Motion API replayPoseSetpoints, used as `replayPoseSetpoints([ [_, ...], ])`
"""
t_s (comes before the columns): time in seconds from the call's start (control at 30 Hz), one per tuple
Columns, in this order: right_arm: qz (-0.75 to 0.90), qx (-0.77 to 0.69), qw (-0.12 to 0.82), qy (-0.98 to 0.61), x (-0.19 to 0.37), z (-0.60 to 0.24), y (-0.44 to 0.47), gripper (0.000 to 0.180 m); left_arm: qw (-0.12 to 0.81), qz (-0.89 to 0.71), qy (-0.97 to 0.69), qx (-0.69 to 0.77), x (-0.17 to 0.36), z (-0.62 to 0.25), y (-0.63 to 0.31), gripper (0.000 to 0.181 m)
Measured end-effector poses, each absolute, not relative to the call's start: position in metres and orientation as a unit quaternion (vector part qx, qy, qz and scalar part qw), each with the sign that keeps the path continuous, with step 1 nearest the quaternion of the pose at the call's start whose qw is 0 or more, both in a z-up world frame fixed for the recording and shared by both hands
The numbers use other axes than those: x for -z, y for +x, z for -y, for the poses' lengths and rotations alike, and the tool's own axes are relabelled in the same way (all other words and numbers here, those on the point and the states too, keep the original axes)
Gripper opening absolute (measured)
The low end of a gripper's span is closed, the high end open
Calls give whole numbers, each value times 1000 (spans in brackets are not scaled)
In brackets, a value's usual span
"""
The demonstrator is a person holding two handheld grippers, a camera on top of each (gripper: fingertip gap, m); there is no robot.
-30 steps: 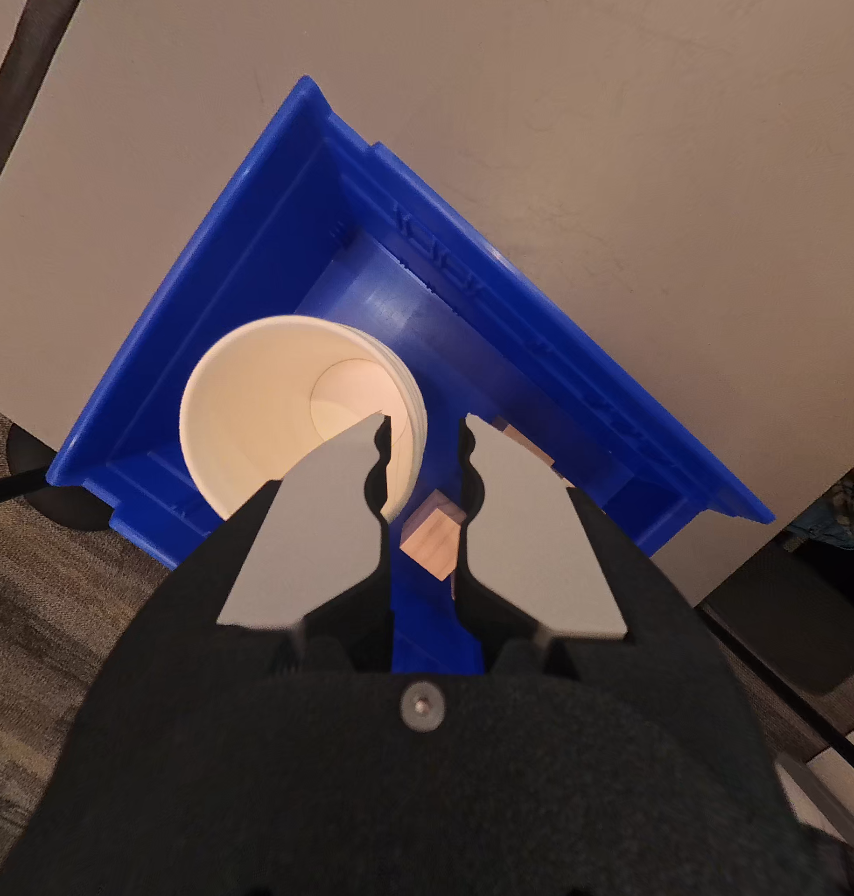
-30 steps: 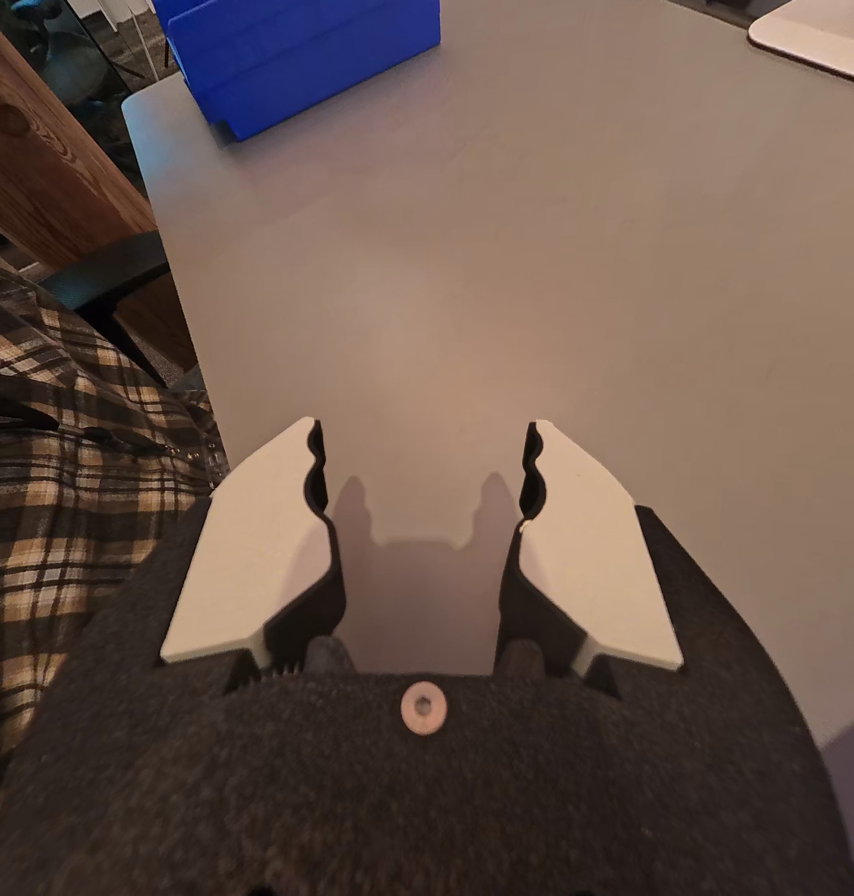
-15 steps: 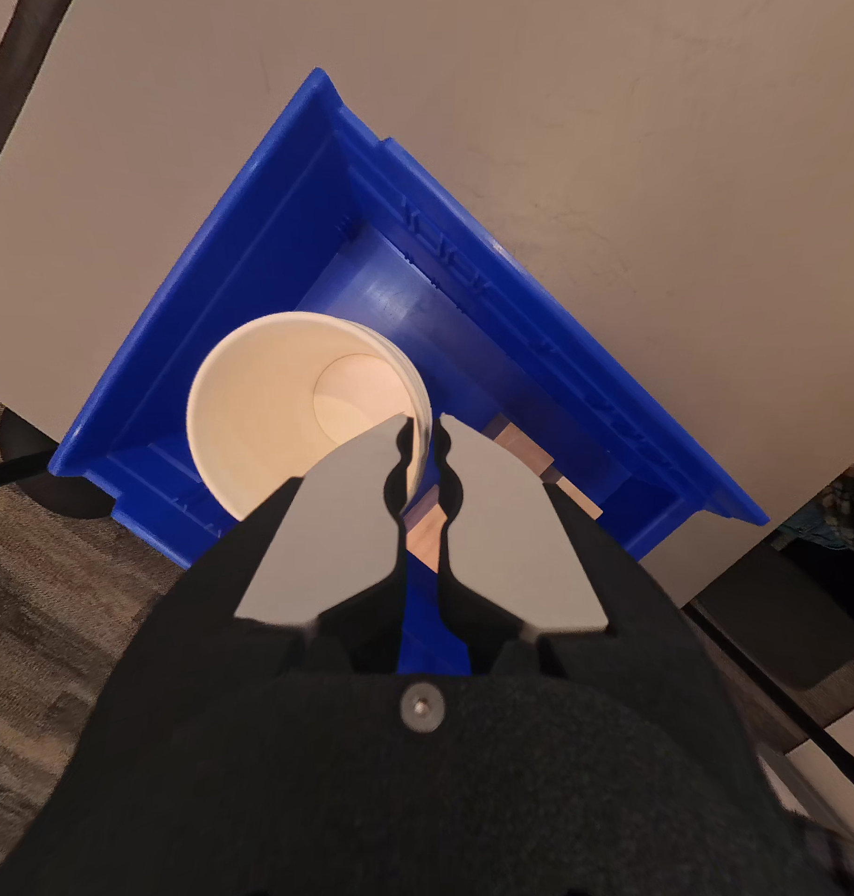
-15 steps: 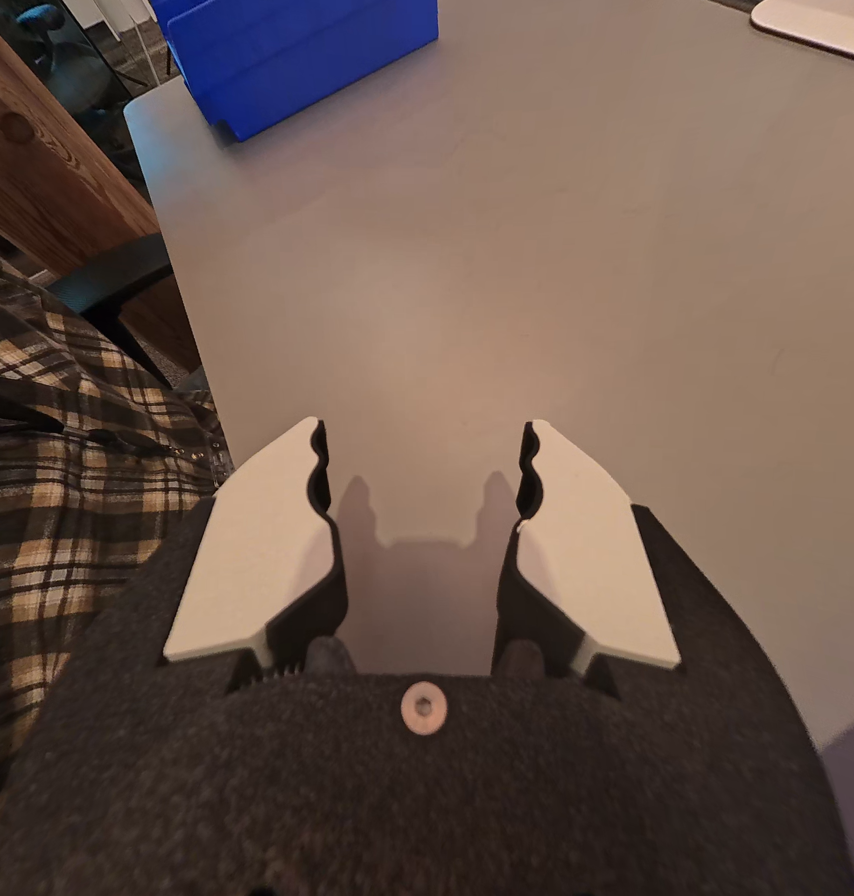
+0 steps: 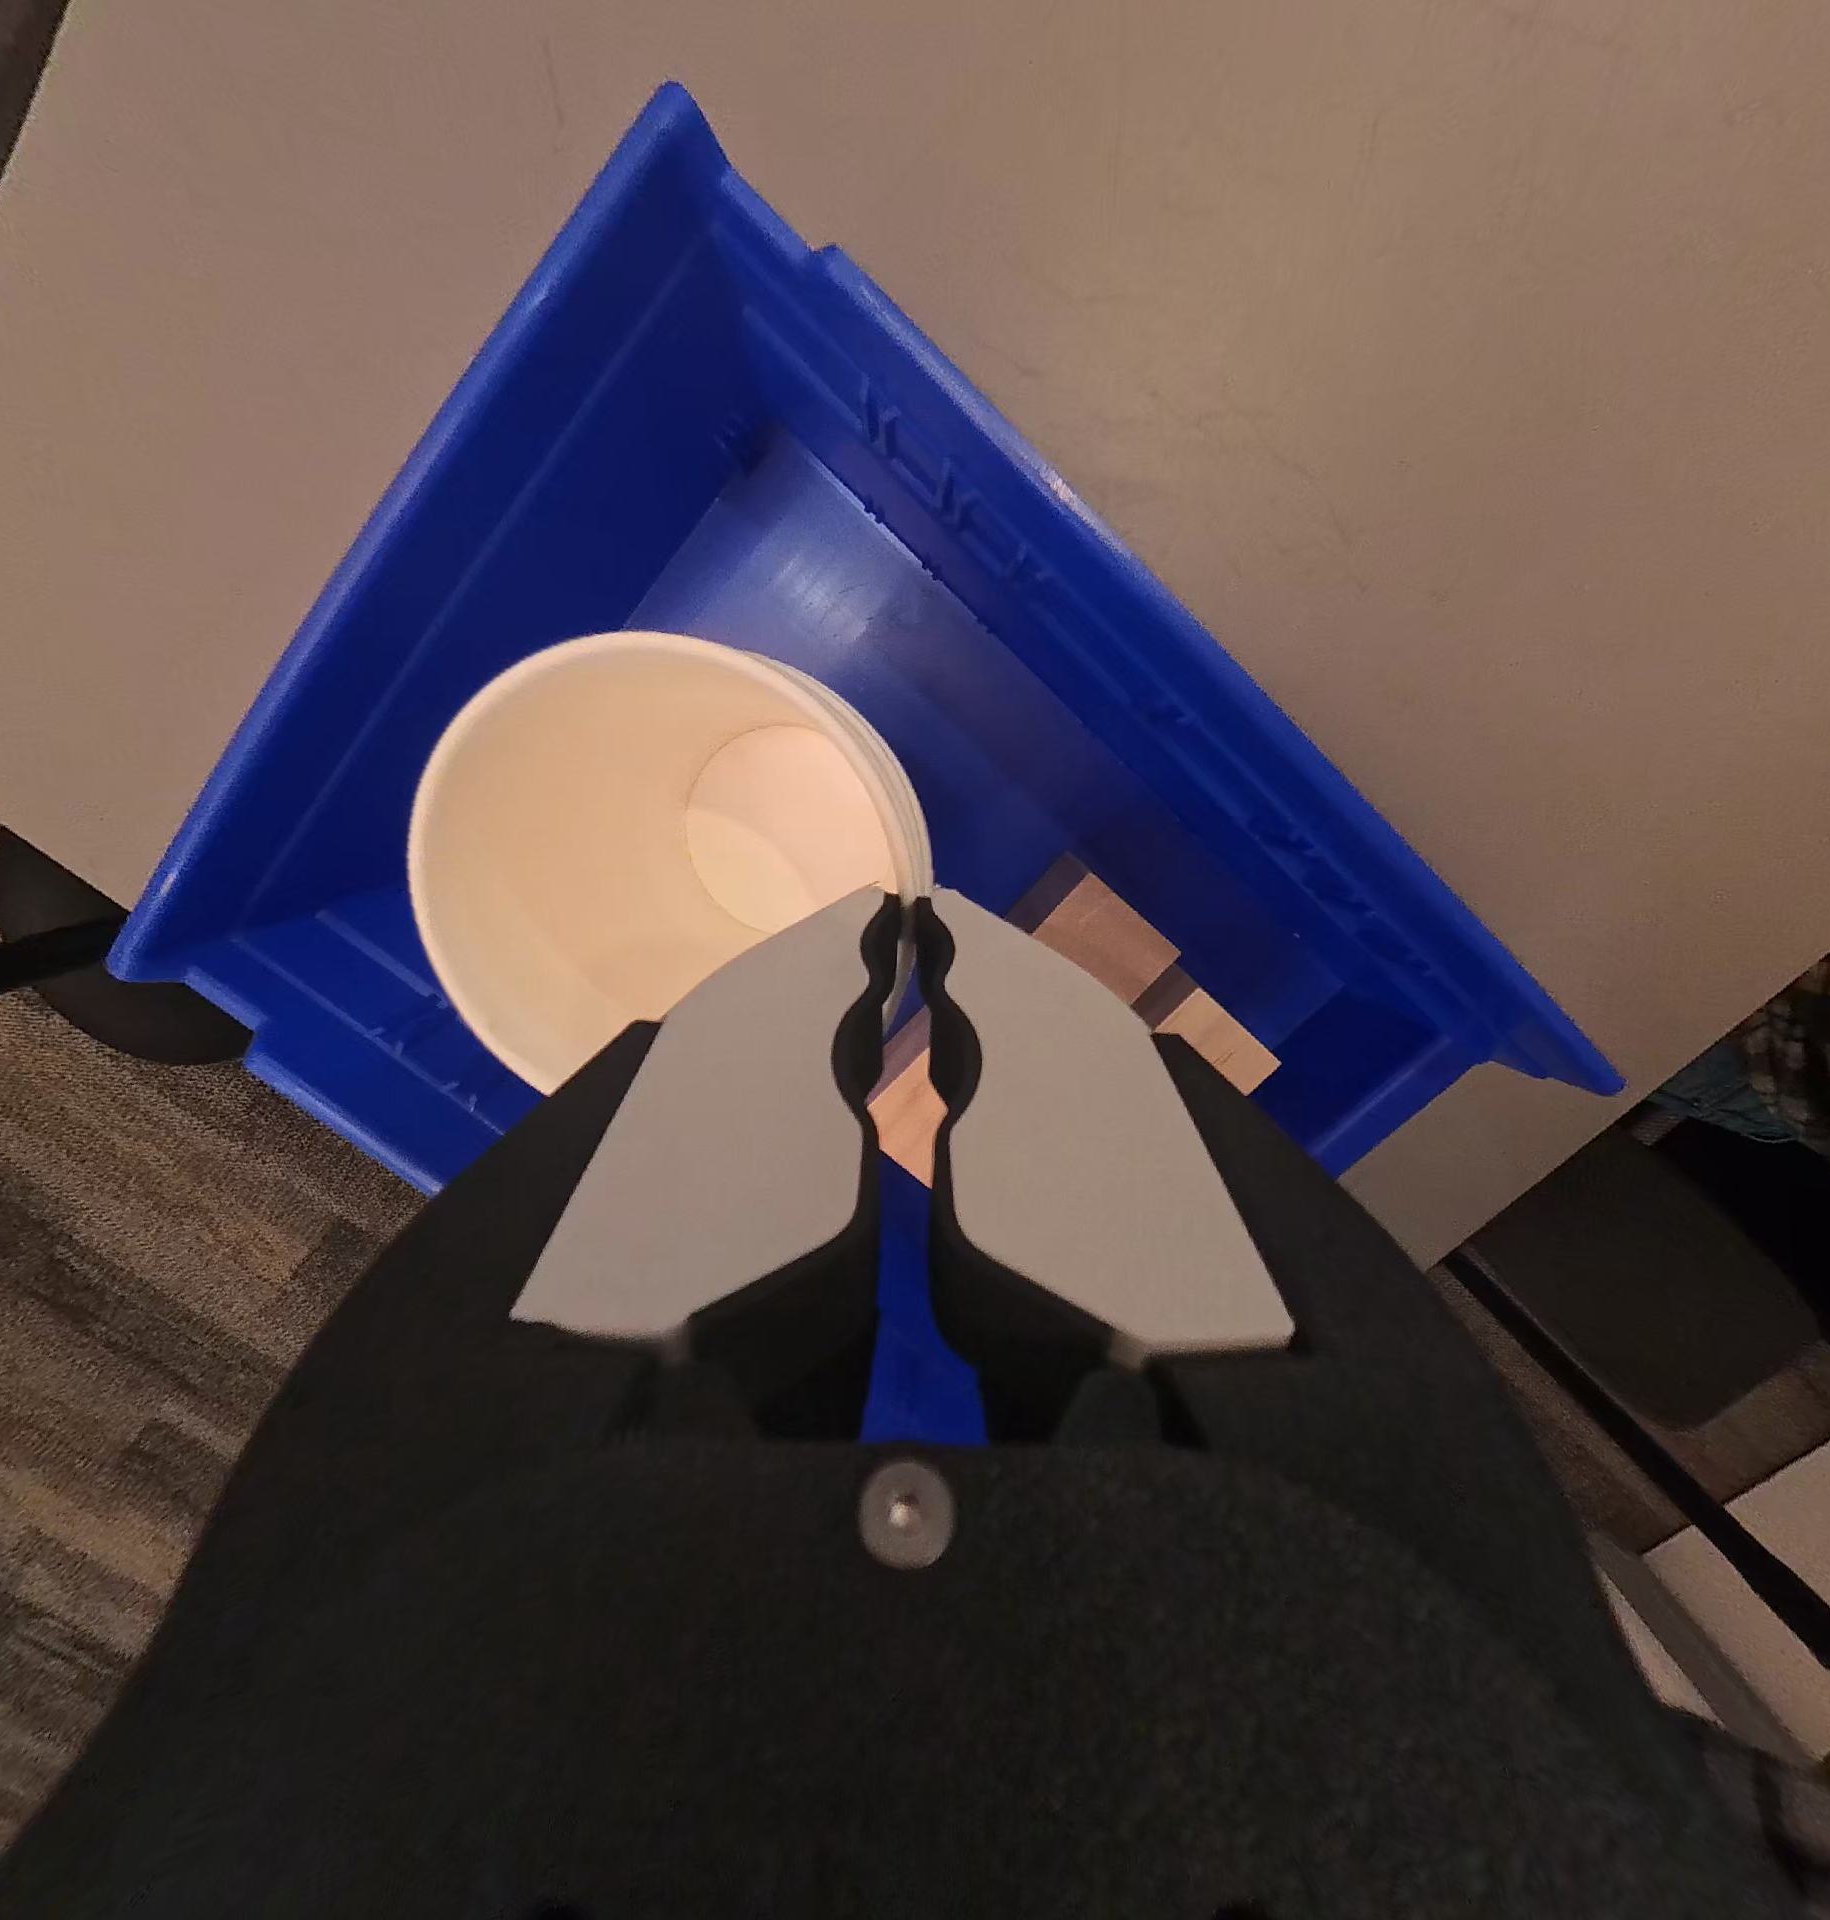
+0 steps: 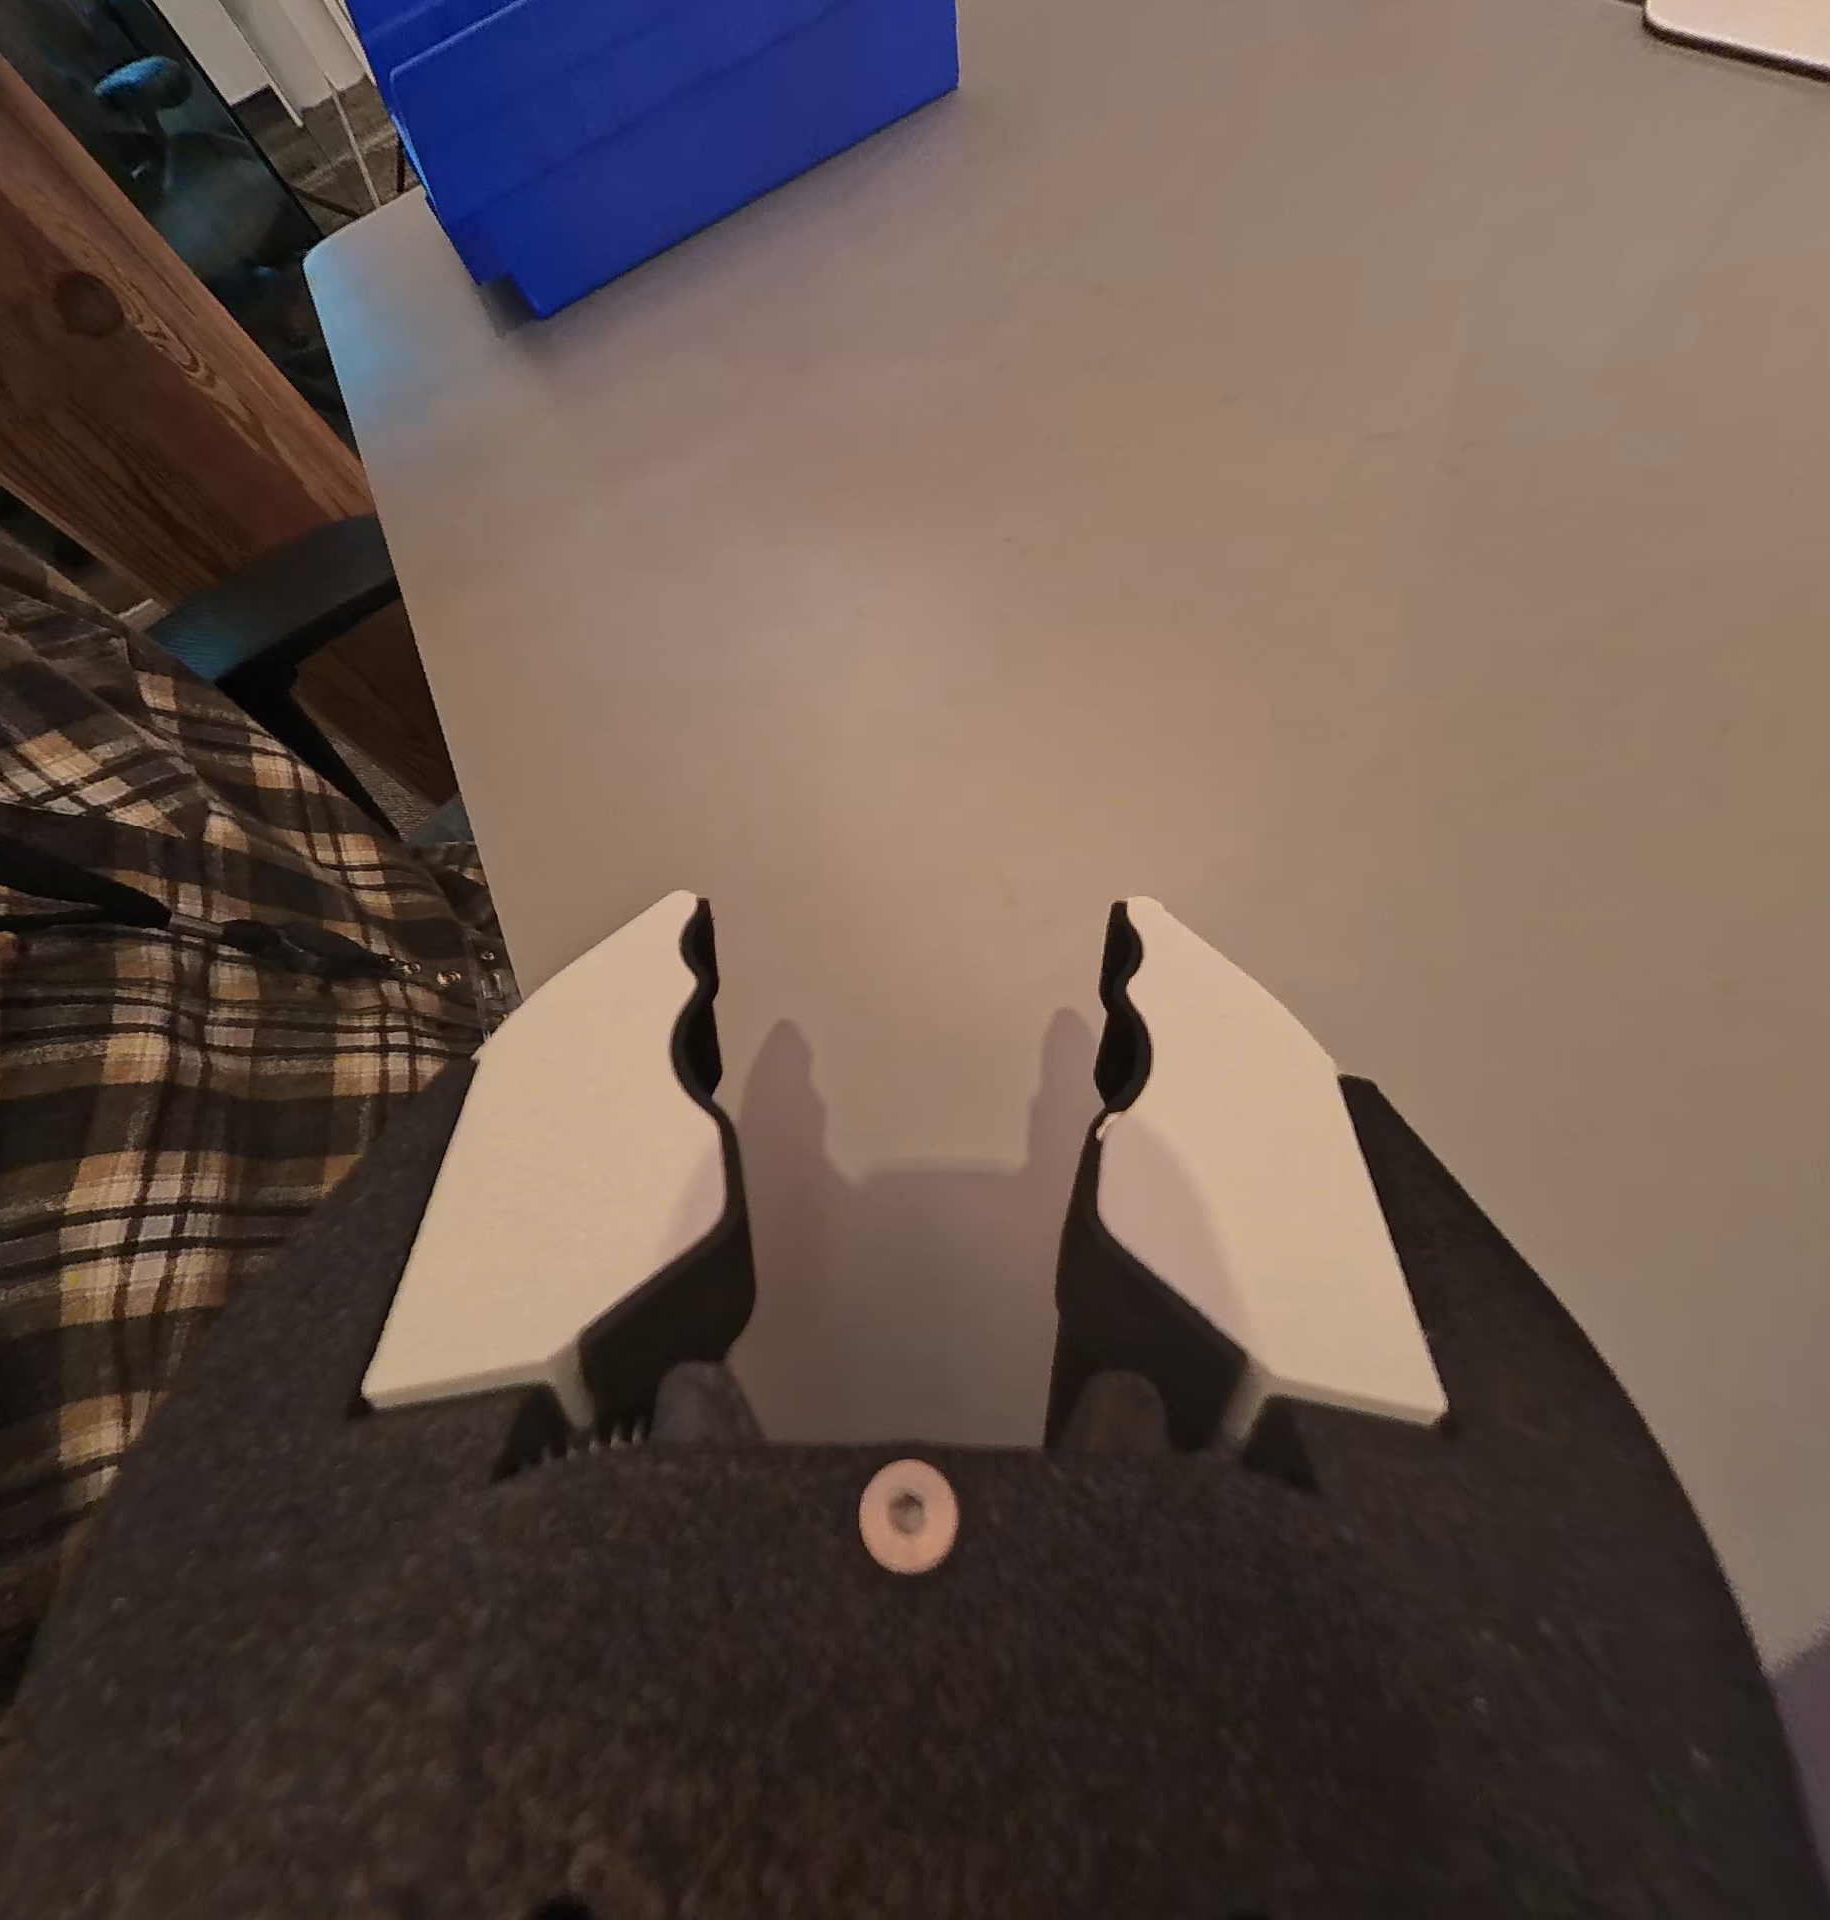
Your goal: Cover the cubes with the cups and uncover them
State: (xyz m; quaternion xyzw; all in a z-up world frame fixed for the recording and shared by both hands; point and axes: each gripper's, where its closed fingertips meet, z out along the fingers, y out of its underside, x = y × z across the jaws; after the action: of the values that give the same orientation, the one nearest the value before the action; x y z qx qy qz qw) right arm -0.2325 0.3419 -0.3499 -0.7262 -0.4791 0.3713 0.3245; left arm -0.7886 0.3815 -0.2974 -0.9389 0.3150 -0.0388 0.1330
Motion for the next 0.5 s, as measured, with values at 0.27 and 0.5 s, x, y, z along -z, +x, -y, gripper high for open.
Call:
replayPoseSetpoints([
  [0.27, 480, -376, 325, -723, 350, -341, -234, 68, 136, -308, -941, 27, 288, -382, -790, 3],
  [0.5, 482, -380, 323, -721, 351, -340, -235, 67, 153, -303, -941, 8, 275, -388, -793, 3],
])
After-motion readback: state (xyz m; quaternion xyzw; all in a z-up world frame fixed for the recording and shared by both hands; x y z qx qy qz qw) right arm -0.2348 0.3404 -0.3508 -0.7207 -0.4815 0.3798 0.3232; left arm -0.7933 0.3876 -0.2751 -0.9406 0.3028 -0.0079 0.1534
